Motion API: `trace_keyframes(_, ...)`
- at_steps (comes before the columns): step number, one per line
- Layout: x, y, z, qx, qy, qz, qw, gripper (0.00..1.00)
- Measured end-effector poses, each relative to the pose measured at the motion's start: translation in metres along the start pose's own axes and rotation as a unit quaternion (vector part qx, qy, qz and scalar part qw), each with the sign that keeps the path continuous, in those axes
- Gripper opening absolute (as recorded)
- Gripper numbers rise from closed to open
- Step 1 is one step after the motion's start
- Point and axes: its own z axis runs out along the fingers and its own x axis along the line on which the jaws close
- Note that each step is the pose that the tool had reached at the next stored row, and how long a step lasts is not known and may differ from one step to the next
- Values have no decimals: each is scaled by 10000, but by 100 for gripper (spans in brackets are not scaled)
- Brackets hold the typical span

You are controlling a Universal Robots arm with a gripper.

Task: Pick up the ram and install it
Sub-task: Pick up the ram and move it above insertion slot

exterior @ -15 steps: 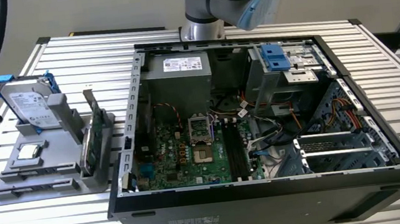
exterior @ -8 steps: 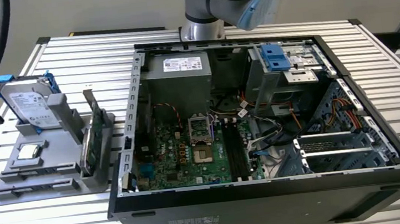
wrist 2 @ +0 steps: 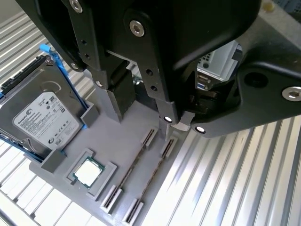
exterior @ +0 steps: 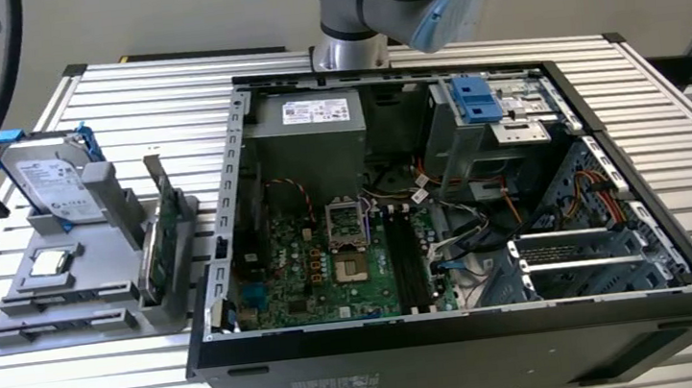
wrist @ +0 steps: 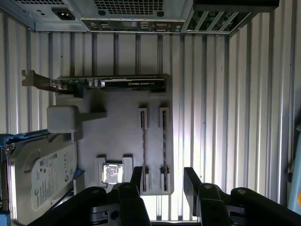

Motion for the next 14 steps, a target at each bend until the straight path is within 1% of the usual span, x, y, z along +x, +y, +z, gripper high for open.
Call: trace_keyframes(14,1,-2,65,0,-24,0,10000,100)
